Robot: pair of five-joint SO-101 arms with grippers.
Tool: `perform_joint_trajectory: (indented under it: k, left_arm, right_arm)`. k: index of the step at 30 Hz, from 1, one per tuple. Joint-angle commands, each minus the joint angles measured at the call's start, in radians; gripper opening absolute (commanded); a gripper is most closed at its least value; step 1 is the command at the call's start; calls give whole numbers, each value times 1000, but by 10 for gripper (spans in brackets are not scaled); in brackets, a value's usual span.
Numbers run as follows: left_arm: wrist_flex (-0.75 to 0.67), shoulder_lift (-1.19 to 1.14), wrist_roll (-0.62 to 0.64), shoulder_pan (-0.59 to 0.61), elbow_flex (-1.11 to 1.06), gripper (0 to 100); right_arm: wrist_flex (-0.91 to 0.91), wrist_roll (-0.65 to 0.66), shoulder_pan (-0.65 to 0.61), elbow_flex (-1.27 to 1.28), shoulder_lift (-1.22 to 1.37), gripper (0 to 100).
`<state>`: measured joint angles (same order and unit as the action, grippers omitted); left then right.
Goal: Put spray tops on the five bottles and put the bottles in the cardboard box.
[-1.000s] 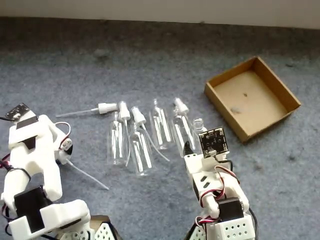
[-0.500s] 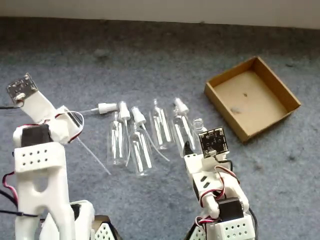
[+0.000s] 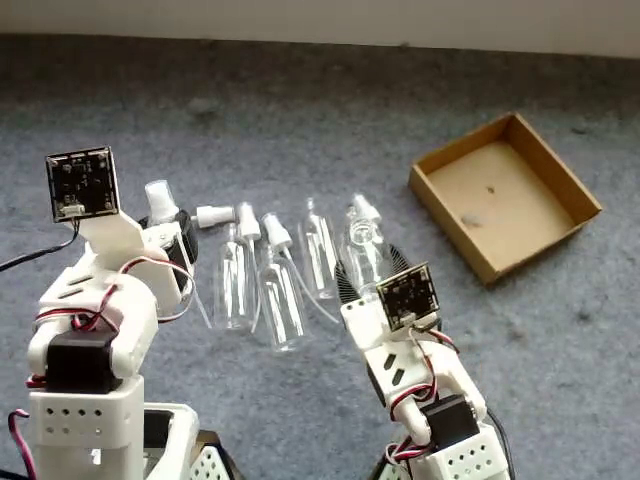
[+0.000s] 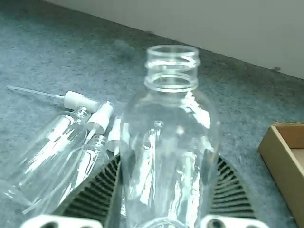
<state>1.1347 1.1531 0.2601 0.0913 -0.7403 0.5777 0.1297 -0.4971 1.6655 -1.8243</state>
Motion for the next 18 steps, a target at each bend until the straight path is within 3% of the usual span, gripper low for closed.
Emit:
perform_joint_trajectory:
  k: [1, 10, 18]
  left_arm:
    - [-152, 18, -12, -28, 62, 24]
    - [-397, 21, -14, -274, 65, 24]
    - [-580, 21, -12, -384, 108, 24]
  right_arm:
    - [-33, -9, -87, 176, -15, 157]
    - [-25, -9, -137, 176, -10, 157]
    - [-21, -5, -133, 176, -5, 157]
